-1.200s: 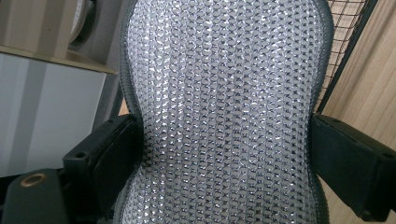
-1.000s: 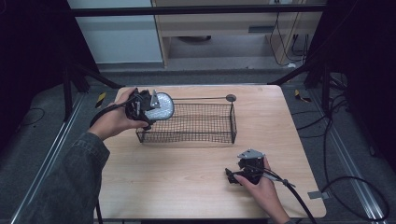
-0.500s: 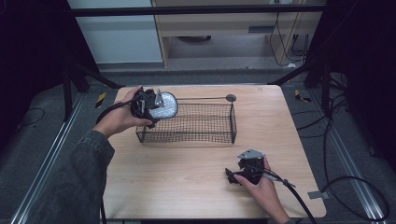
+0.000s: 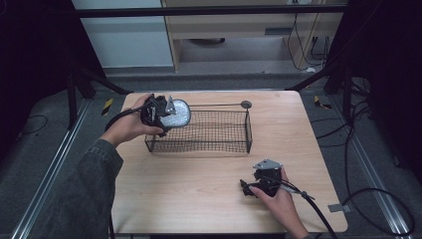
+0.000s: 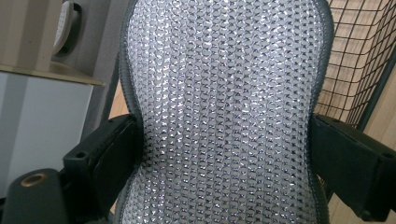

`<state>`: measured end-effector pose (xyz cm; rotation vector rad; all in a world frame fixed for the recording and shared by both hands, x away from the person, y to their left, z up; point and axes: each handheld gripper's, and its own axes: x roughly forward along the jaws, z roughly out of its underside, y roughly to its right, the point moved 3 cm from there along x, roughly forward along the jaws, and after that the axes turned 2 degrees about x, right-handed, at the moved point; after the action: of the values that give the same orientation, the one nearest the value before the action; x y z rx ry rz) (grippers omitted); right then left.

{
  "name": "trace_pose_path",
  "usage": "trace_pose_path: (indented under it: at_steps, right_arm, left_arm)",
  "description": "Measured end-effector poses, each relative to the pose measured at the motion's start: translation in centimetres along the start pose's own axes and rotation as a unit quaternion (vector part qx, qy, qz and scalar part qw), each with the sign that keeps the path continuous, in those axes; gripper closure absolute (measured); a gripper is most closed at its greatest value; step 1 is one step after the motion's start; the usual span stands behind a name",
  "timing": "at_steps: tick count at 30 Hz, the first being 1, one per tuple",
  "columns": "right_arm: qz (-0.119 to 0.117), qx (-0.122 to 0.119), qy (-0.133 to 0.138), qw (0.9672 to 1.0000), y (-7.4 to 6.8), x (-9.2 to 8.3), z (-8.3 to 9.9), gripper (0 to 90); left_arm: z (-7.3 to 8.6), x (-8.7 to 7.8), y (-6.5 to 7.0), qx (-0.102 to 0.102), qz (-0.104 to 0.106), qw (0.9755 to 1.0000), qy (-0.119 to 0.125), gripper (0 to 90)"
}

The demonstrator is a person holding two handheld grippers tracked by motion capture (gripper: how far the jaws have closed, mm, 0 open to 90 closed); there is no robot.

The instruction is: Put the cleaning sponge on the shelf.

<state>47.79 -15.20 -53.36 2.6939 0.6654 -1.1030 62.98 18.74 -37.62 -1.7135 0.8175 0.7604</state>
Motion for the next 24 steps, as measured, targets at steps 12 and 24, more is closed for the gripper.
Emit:
trace_pose_path:
  at_steps: [12,24]
  right_arm:
    - [0.000,0.000,0.000,1.0000,0.0,0.0,0.0,0.4]
    - [0.000,-0.001,0.001,1.0000,0.0,0.0,0.0,0.4]
  left_arm:
    - [-0.7,0.6,0.6,0.023,0.006,0.9997,0.003,9.4]
    - [-1.1,1.3,0.7,0.024,0.015,0.9996,0.005,9.3]
